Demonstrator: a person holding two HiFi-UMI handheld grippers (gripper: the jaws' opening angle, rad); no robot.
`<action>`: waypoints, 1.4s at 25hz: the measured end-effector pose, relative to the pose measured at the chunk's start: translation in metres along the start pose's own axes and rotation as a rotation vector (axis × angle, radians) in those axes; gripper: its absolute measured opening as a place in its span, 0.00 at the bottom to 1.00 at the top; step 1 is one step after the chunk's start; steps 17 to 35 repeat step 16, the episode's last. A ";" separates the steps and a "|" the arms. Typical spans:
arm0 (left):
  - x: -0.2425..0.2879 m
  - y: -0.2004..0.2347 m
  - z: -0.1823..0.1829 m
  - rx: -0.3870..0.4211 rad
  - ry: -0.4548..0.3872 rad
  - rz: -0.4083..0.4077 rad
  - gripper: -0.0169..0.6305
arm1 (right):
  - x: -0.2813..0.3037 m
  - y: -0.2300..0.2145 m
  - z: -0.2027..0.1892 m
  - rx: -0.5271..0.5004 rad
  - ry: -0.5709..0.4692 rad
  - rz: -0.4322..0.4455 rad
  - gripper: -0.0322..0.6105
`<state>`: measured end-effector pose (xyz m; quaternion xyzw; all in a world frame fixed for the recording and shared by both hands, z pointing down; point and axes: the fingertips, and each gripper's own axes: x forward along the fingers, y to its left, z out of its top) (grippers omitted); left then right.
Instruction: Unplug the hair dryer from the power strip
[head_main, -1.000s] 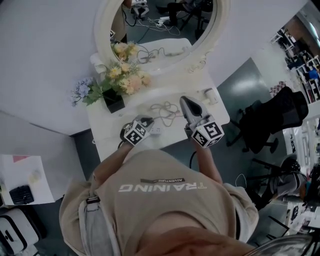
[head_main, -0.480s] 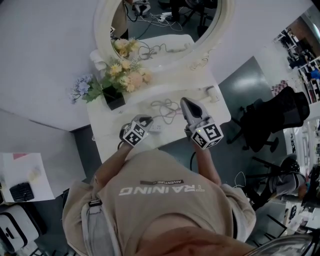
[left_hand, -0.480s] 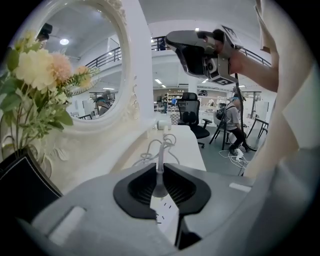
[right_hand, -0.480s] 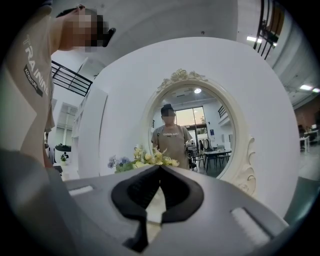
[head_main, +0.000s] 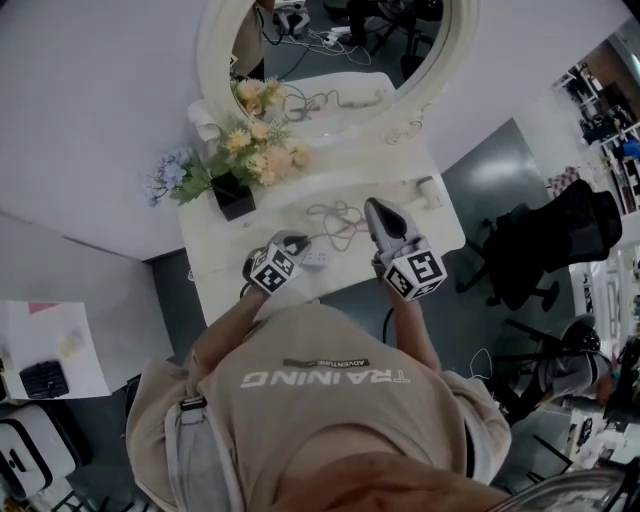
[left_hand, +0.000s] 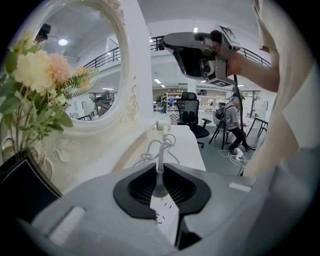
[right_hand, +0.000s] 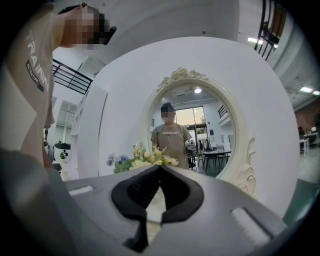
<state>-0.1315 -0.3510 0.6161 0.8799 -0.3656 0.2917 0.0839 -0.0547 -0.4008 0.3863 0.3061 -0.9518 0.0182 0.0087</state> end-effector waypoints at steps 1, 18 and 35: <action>0.000 0.001 0.000 0.002 -0.002 0.001 0.10 | 0.001 0.001 0.000 -0.009 0.004 0.002 0.05; 0.003 0.000 -0.011 -0.009 -0.012 0.005 0.10 | 0.003 0.010 -0.016 -0.010 0.053 0.024 0.05; 0.003 0.000 -0.011 -0.009 -0.012 0.005 0.10 | 0.003 0.010 -0.016 -0.010 0.053 0.024 0.05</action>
